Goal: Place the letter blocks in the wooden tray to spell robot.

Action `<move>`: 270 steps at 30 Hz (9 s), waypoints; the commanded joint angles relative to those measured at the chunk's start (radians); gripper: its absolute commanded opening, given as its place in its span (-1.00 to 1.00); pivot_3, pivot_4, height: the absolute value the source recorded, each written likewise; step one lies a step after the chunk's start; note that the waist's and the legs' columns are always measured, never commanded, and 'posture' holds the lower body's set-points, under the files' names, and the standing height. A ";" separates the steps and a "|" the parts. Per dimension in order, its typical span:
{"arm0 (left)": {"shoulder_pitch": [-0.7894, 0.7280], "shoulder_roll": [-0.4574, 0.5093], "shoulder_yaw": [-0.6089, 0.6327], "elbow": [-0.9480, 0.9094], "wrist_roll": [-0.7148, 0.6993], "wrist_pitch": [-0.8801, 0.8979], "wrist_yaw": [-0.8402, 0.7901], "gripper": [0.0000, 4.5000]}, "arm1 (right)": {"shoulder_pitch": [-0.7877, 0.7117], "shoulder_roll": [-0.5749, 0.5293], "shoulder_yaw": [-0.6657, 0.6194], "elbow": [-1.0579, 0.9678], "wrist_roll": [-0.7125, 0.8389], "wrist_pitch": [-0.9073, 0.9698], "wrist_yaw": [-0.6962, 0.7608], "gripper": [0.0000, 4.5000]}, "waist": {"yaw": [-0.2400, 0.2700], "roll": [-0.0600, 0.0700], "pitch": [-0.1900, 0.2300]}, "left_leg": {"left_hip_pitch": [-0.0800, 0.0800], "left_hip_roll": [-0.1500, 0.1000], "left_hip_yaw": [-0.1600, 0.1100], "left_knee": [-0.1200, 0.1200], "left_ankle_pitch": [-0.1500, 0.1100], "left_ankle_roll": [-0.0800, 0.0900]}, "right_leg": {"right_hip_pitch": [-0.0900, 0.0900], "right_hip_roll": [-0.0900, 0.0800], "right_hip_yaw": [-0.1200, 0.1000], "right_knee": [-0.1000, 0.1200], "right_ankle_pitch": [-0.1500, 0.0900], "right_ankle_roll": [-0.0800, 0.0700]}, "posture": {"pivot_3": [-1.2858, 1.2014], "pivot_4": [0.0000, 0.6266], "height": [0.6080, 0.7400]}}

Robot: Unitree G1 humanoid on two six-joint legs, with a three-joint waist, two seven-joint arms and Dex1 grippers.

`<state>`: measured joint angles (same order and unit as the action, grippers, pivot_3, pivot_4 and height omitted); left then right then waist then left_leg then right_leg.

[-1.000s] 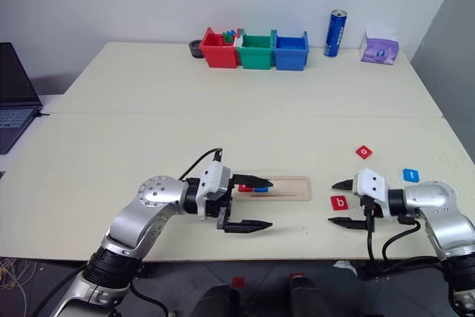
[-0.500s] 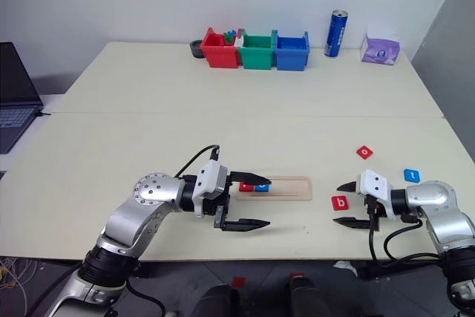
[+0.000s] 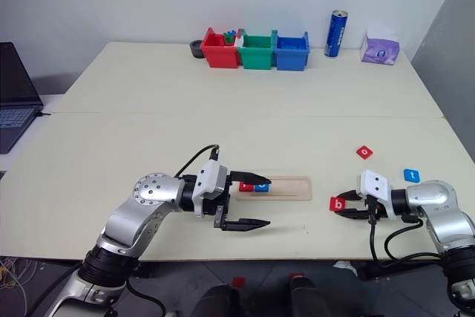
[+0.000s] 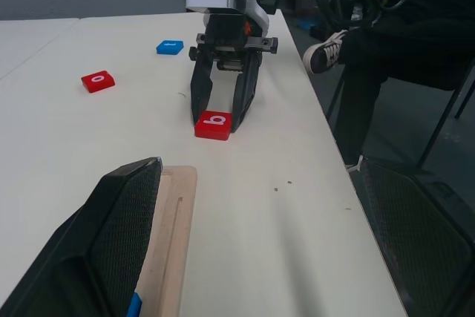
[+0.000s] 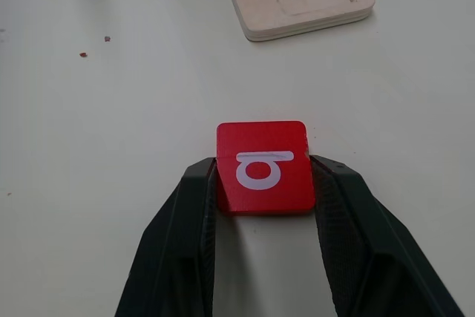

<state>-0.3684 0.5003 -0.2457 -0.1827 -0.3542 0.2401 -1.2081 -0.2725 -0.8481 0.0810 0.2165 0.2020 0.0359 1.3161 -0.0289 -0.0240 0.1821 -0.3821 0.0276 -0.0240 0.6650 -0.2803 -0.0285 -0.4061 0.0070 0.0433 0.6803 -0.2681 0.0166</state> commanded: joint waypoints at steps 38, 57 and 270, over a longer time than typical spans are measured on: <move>0.075 0.172 0.192 0.049 -0.029 -0.091 -0.013 1.00 | -0.342 0.338 0.235 0.033 -0.132 0.100 -0.137 -0.35 | 0.001 0.001 0.000 | -0.001 0.001 -0.001 0.000 0.000 0.000 | -0.001 -0.005 -0.003 0.001 0.000 0.000 | 0.03 -0.52 1.00; 0.055 0.169 0.190 0.071 -0.021 -0.103 -0.012 1.00 | -0.371 0.327 0.230 0.080 -0.150 0.080 -0.105 -0.35 | 0.000 0.001 0.000 | -0.001 0.001 -0.001 0.000 0.000 0.000 | -0.001 -0.005 -0.003 0.001 0.000 0.000 | 0.03 -0.52 1.00; 0.014 0.169 0.170 0.085 0.000 -0.127 0.027 1.00 | -0.329 0.343 0.164 -0.025 -0.123 0.149 -0.233 -0.98 | 0.000 0.000 0.000 | -0.002 0.001 -0.001 0.000 0.000 0.000 | -0.001 -0.002 -0.003 0.001 0.001 -0.001 | 0.03 -0.52 1.00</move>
<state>-0.3392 0.6718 -0.0894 -0.0763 -0.3502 0.1230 -1.1885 -0.5768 -0.4913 0.2910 0.2388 0.0570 0.1622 1.0892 -0.0293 -0.0236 0.1821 -0.3836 0.0289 -0.0253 0.6654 -0.2802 -0.0286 -0.4074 0.0052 0.0408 0.6814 -0.2669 0.0153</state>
